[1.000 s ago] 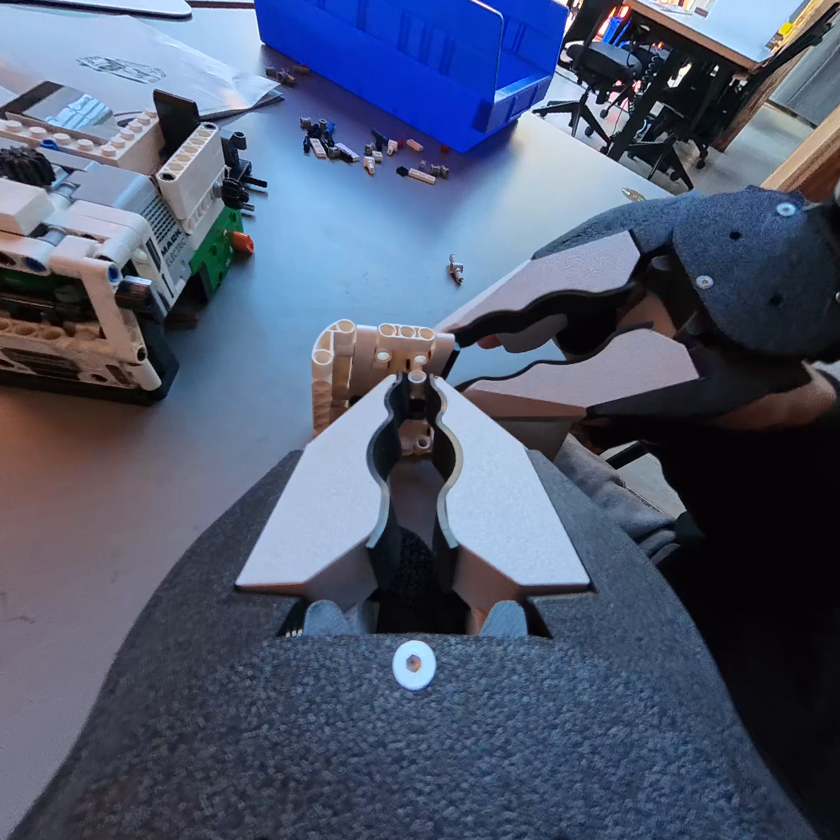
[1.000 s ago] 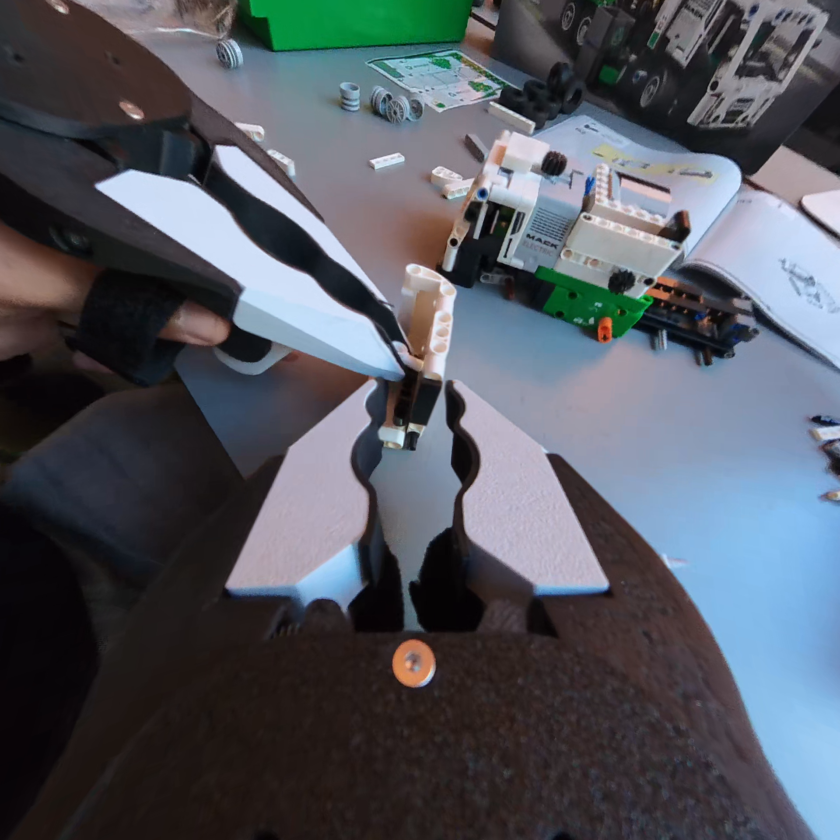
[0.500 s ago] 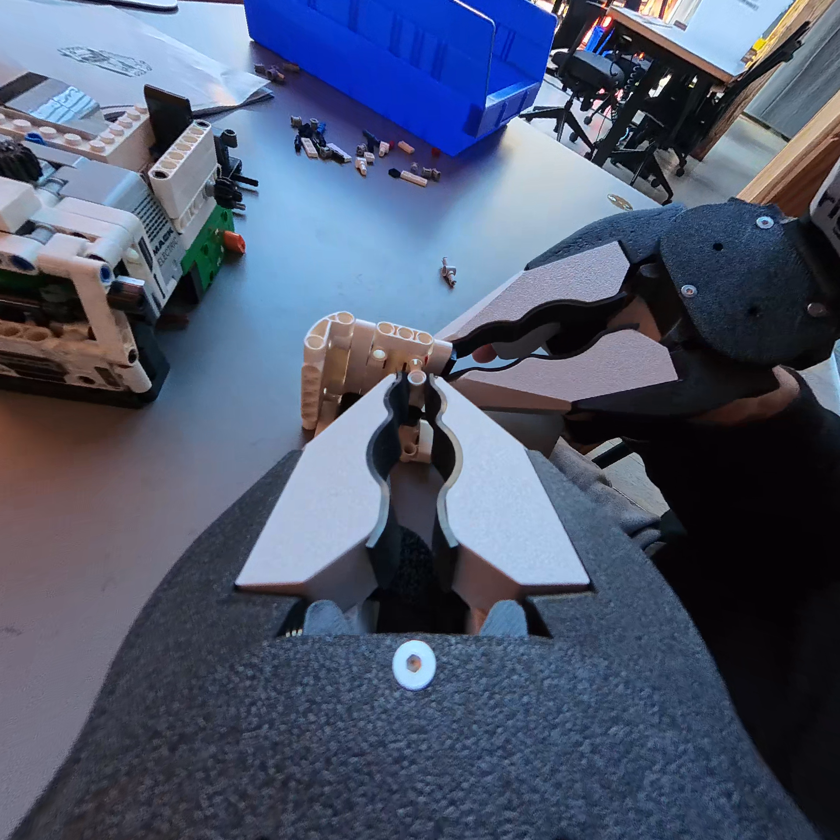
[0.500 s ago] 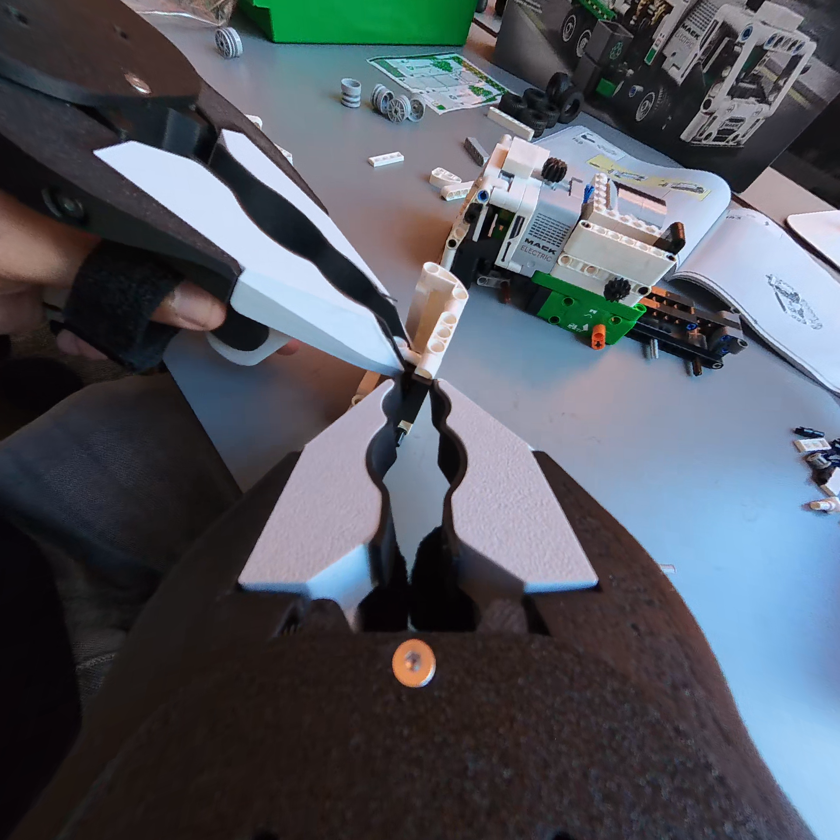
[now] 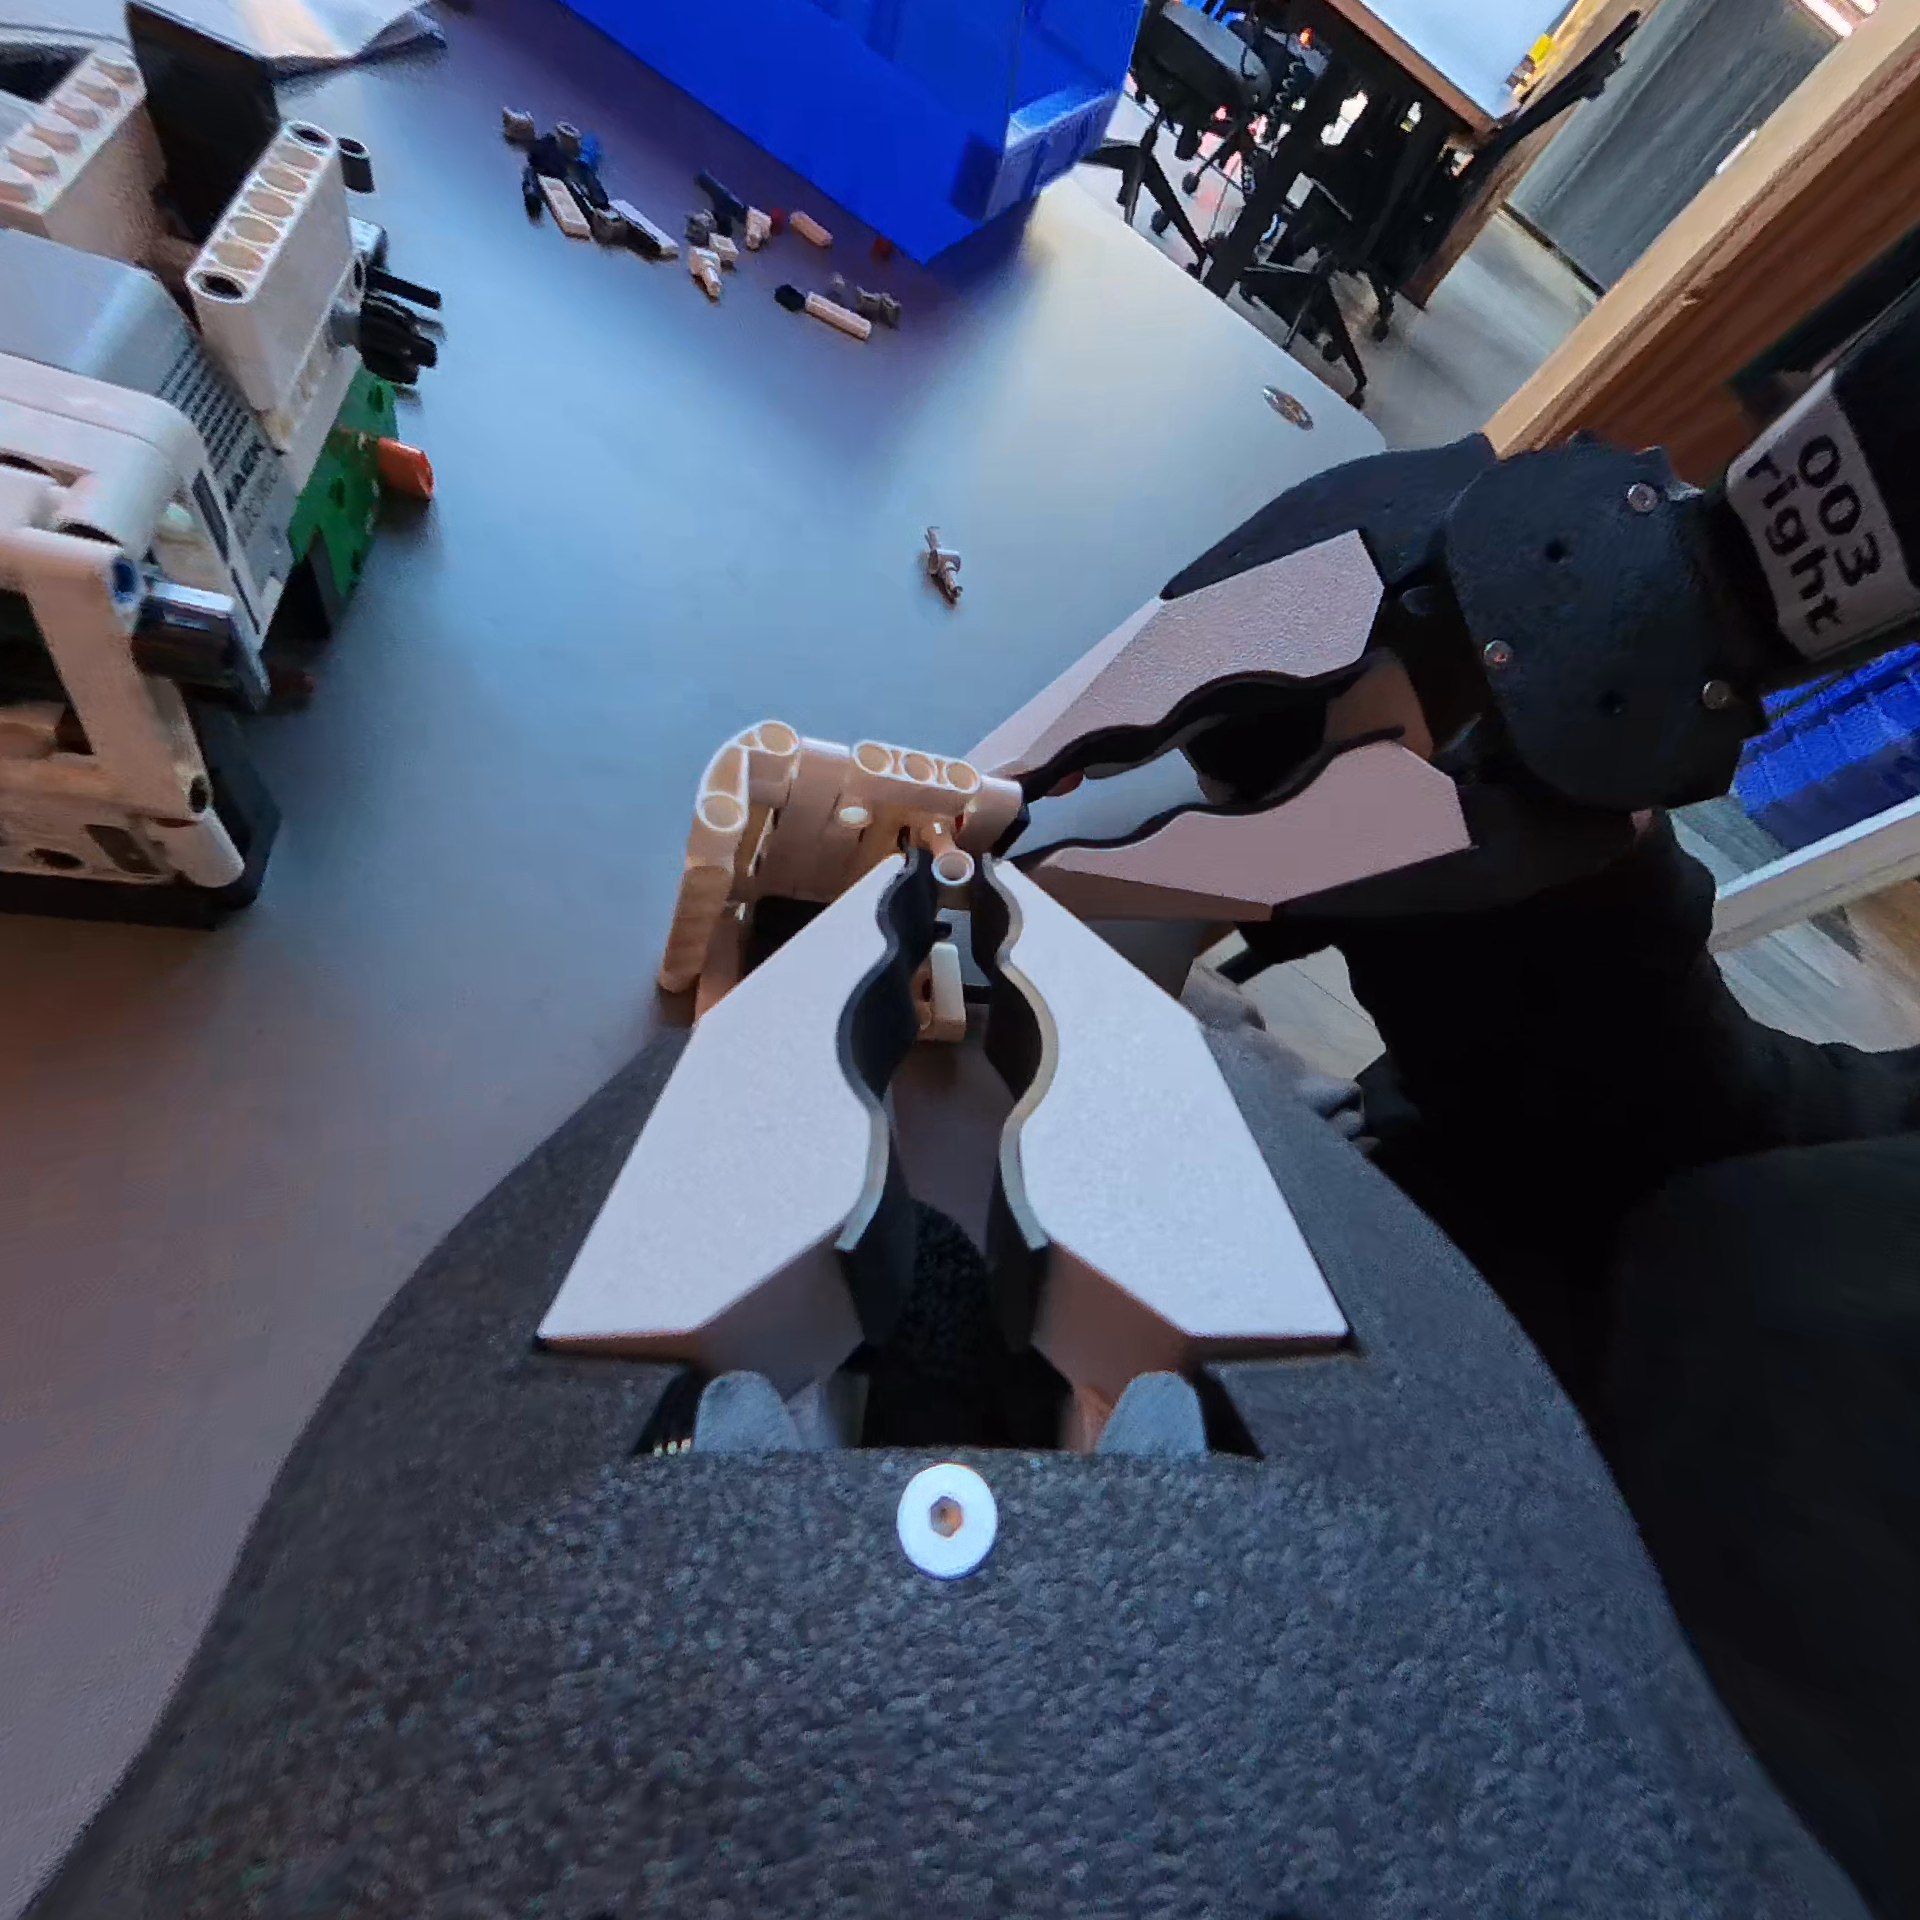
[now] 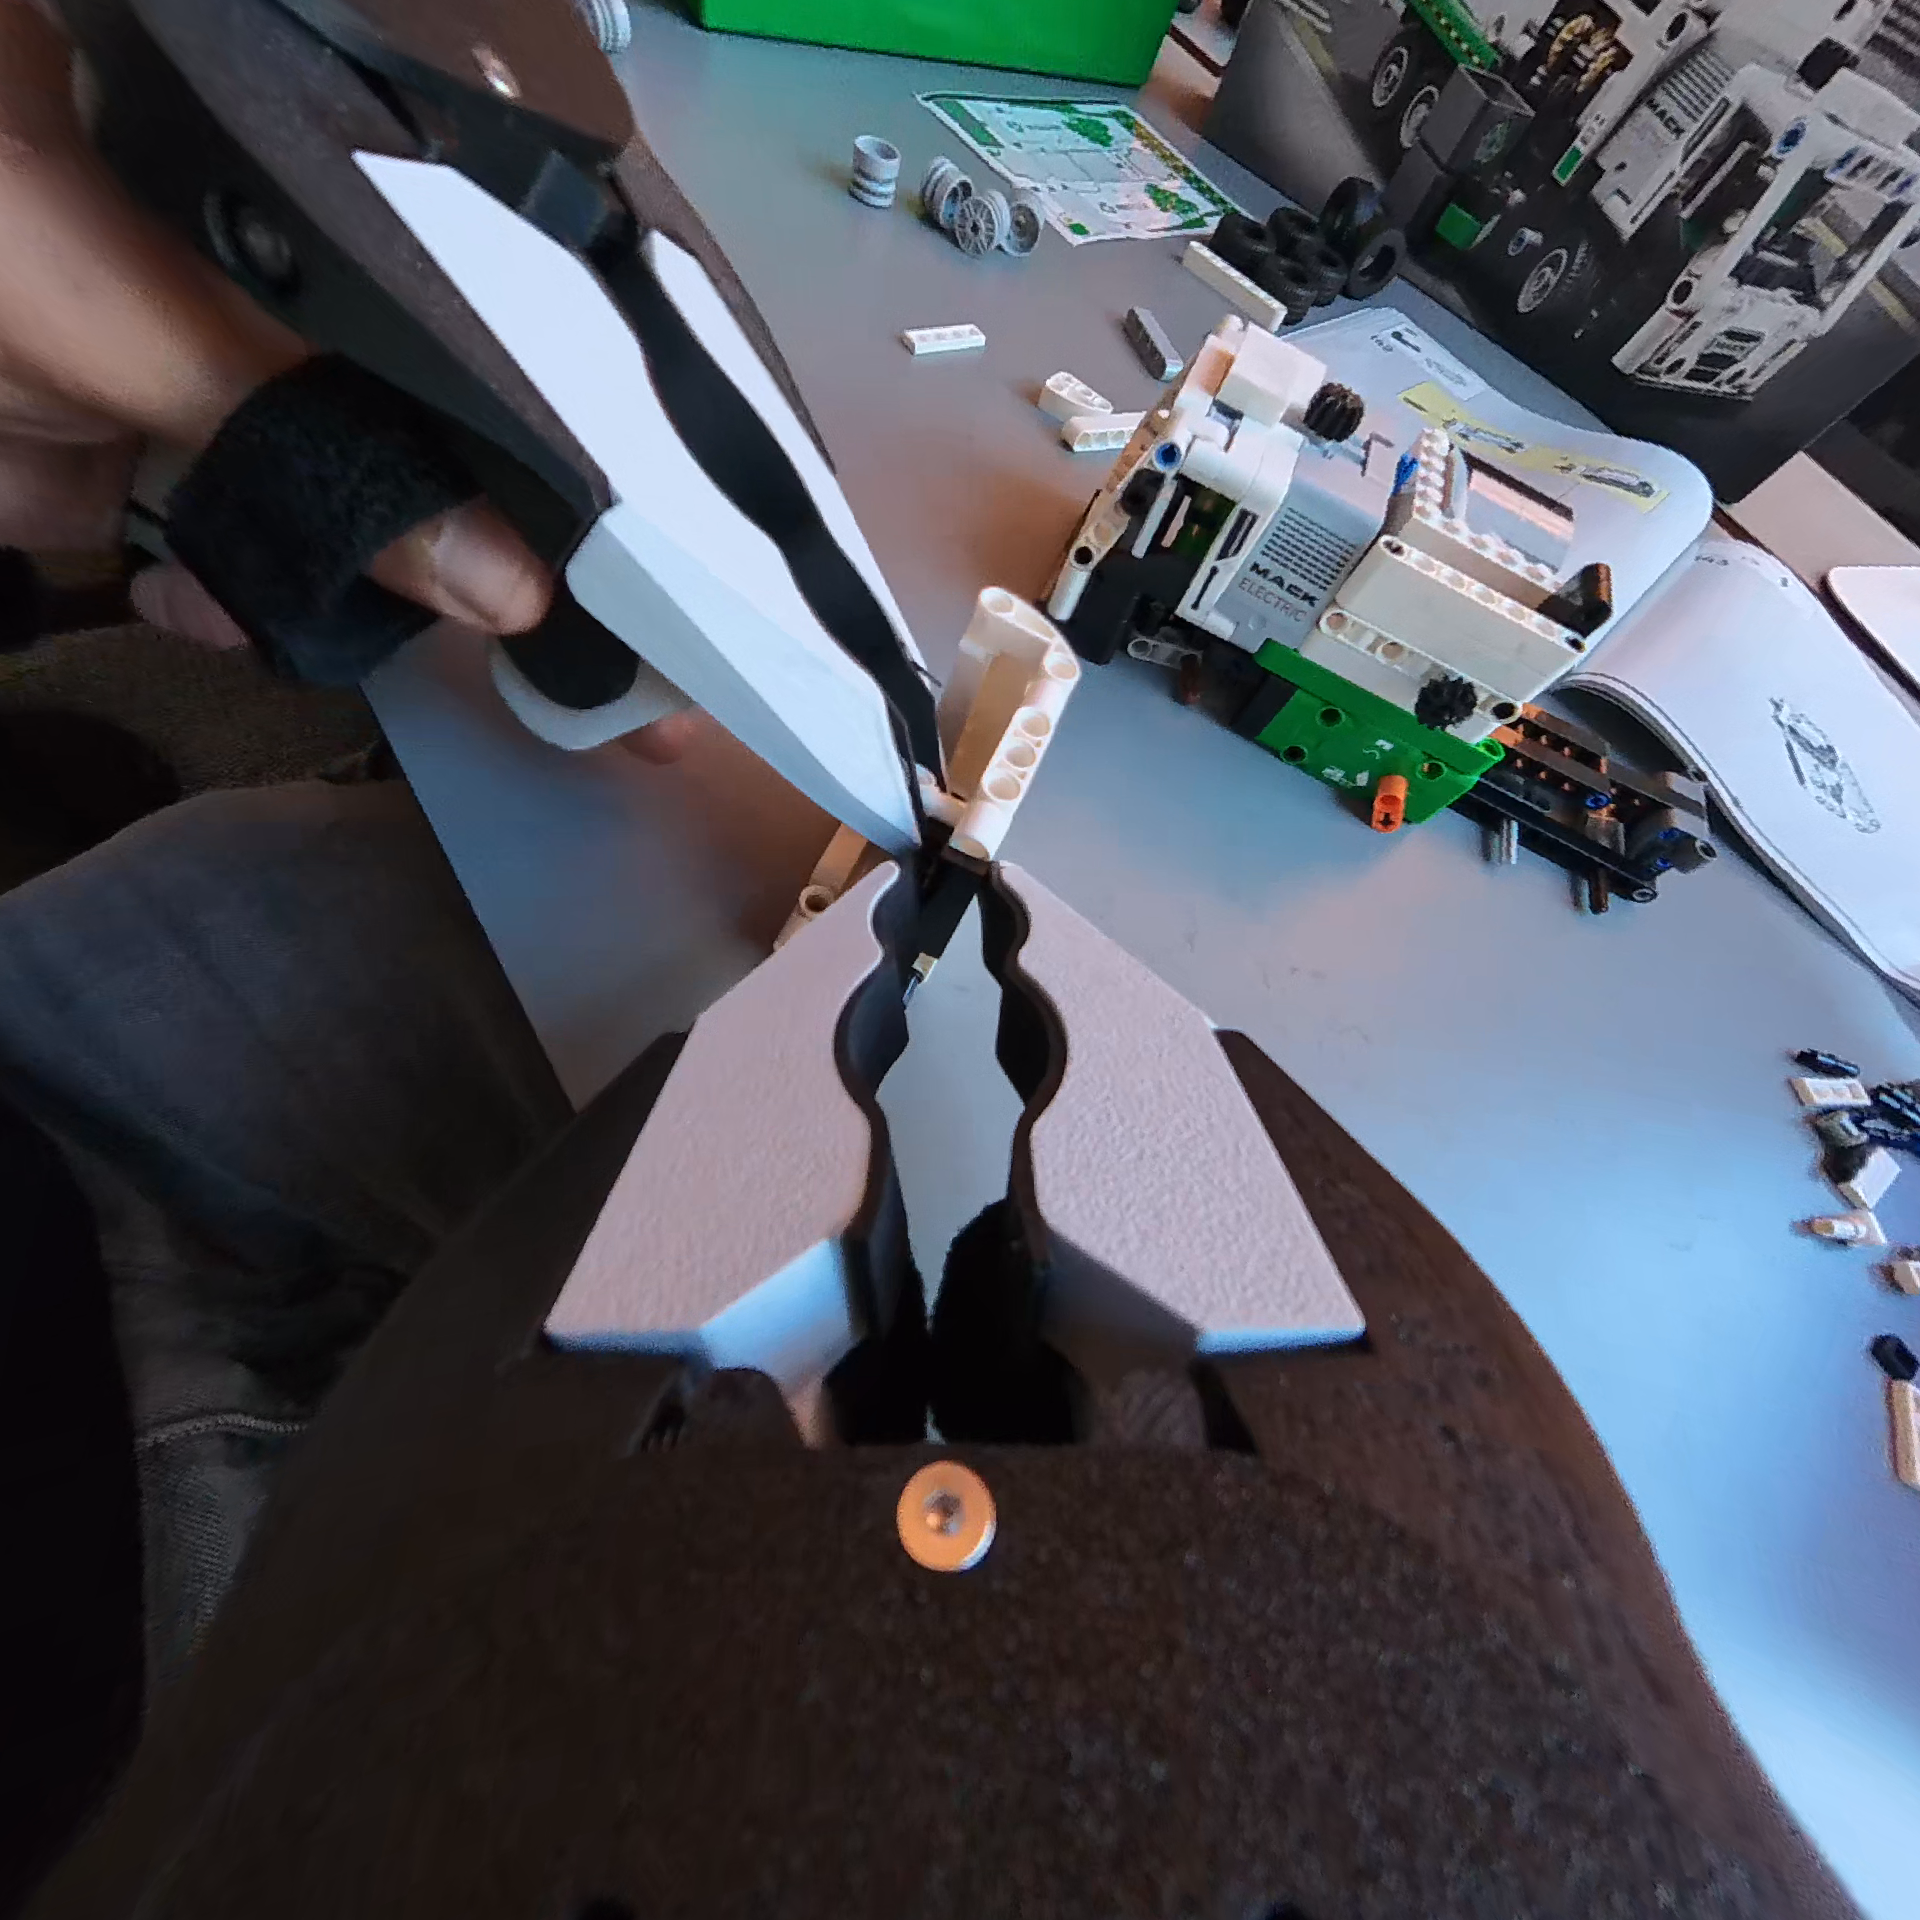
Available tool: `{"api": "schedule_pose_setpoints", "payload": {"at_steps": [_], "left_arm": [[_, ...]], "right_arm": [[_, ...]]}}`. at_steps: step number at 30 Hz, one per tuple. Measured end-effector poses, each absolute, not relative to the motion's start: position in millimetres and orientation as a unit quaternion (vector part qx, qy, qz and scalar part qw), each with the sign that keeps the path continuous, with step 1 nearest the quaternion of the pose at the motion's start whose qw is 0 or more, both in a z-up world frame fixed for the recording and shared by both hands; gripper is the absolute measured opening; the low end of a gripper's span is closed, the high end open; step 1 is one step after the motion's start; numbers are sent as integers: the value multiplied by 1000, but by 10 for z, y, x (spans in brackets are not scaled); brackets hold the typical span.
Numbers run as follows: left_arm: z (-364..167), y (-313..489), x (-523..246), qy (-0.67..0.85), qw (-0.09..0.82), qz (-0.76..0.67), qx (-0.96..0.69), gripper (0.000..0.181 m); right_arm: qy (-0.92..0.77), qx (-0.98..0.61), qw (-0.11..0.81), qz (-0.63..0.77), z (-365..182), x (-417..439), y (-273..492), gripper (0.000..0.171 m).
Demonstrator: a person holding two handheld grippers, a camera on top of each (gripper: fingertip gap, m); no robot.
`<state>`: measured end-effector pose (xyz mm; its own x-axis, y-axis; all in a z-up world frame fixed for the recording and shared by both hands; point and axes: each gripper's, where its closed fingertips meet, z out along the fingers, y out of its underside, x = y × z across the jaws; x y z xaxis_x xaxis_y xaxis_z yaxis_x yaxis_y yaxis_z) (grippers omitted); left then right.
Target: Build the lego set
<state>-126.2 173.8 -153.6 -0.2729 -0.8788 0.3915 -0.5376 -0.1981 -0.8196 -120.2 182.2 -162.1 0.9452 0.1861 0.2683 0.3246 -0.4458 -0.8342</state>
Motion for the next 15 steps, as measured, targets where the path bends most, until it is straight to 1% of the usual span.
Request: {"api": "schedule_pose_setpoints", "payload": {"at_steps": [4,9,15], "left_arm": [[-1549,1779,-1261,659,184,-474,-555,5],[-1551,1785,-1289,701,148,-444,-539,6],[-1572,1794,-1276,757,133,-396,-503,6]], "right_arm": [[-162,-849,499,-67,-1622,-1202,1842,11],[-179,-852,484,-85,-1624,-1209,1842,11],[-181,-854,481,-81,-1625,-1184,1837,11]]}}
